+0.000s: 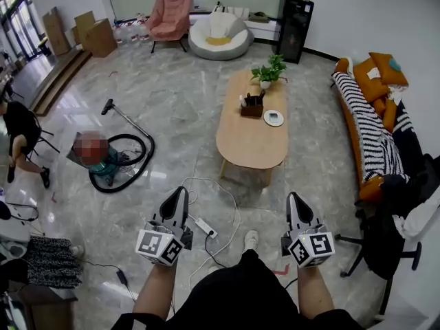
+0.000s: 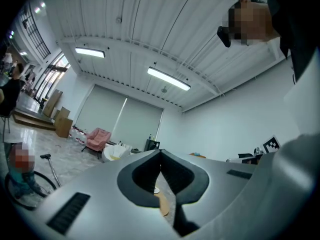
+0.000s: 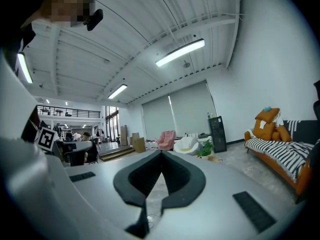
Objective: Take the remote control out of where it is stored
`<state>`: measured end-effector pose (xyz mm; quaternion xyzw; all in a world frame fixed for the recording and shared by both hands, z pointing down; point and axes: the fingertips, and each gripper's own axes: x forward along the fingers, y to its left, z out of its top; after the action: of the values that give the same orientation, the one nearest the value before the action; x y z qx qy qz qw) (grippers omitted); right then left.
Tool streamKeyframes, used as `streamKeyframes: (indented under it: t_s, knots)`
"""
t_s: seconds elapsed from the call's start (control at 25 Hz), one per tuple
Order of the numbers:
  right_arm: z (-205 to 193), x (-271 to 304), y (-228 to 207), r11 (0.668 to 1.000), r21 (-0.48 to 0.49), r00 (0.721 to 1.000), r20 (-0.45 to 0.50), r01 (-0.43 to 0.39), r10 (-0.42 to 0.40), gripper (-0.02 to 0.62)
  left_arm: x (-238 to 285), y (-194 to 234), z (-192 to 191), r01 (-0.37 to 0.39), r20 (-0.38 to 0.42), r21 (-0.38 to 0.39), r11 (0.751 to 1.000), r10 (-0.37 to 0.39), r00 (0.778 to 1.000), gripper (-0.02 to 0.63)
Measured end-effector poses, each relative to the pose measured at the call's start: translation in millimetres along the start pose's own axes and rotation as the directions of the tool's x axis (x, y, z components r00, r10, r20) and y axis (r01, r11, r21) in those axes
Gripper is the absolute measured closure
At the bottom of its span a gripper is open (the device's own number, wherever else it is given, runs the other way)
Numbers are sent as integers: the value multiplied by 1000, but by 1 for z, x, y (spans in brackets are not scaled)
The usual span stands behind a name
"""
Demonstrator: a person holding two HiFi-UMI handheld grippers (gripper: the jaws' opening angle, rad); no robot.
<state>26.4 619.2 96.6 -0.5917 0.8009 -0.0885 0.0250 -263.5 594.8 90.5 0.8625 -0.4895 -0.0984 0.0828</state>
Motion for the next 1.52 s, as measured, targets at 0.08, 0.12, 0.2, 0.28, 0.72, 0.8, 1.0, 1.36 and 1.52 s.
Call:
streamKeyframes:
  t_s: [0.08, 0.12, 0.2, 0.28, 0.72, 0.8, 1.0, 1.36, 1.52]
  knots:
    - [2, 16, -16, 1000, -17, 1000, -3, -2, 2, 589, 20, -2, -1, -4, 1, 10, 1000, 4, 1000, 600]
    - [4, 25, -24, 1000, -17, 1000, 1, -5, 5, 589, 30, -3, 0, -3, 2, 18, 1000, 3, 1000, 600]
    - [11, 42, -39, 1000, -10, 1000, 18, -15, 15, 589, 51, -5, 2, -1, 8, 31, 1000, 1, 1000, 600]
    - [19, 57, -54, 1000, -6, 999, 38, -14, 14, 589, 71, -7, 4, 1, 12, 42, 999, -2, 1000, 600]
    - [27, 96, -176, 997, 65, 998, 55, 35, -38, 589, 193, -45, -14, 26, 8, 94, 995, -26, 1000, 600]
    - [32, 101, -192, 997, 75, 998, 59, 34, -38, 589, 210, -50, -20, 22, 1, 94, 995, -22, 1000, 600]
    - [41, 112, -219, 997, 75, 997, 68, 26, -31, 589, 241, -59, -29, 18, -4, 89, 996, -18, 1000, 600]
    - [17, 115, -247, 990, 111, 995, 36, 85, -89, 589, 265, -71, -52, 52, -84, 106, 993, -44, 996, 600]
    - [17, 134, -253, 991, 99, 995, 28, 90, -94, 589, 281, -60, -58, 55, -99, 106, 993, -44, 994, 600]
